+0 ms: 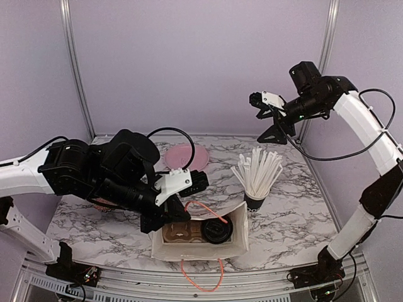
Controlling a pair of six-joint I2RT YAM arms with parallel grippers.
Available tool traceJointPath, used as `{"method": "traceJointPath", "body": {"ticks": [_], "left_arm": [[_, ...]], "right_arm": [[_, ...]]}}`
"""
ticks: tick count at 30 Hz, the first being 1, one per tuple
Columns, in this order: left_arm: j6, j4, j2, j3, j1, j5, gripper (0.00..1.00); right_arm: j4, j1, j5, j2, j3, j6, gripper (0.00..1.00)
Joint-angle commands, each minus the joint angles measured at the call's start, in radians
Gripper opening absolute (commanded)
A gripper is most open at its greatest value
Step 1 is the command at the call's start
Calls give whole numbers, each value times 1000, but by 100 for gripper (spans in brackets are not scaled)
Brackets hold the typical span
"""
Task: Pack the takeout coffee
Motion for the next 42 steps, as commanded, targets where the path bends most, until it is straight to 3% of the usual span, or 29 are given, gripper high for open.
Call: {"method": "traceJointPath", "body": {"ticks": [1, 8, 16, 22, 27, 29, 31, 33, 42], "left_arm": [[-104, 4, -12, -35, -81, -75, 3], [-131, 9, -9, -14, -175, -137, 0], [-93, 16, -15, -13, -178, -246, 0], [-74, 15, -3, -6, -114, -261, 0], [-33, 16, -9, 11, 10, -254, 0], [-2, 17, -6, 12, 75, -237, 8], [25, 17, 1, 20, 123, -251, 28], [46, 15, 4, 35, 162, -276, 40], [42, -13, -105, 68, 217, -445, 70]], "right_arm": [[36, -6, -14, -22, -33, 34, 89], [51, -14, -17, -45, -73, 53, 89], [83, -19, -9, -98, -134, 66, 89], [83, -19, -8, -115, -145, 69, 89], [91, -19, -13, -121, -141, 73, 89], [117, -19, -27, -136, -156, 76, 89], [143, -19, -37, -154, -175, 78, 90], [160, -19, -40, -166, -182, 82, 90], [173, -19, -85, -174, -211, 90, 90]]}}
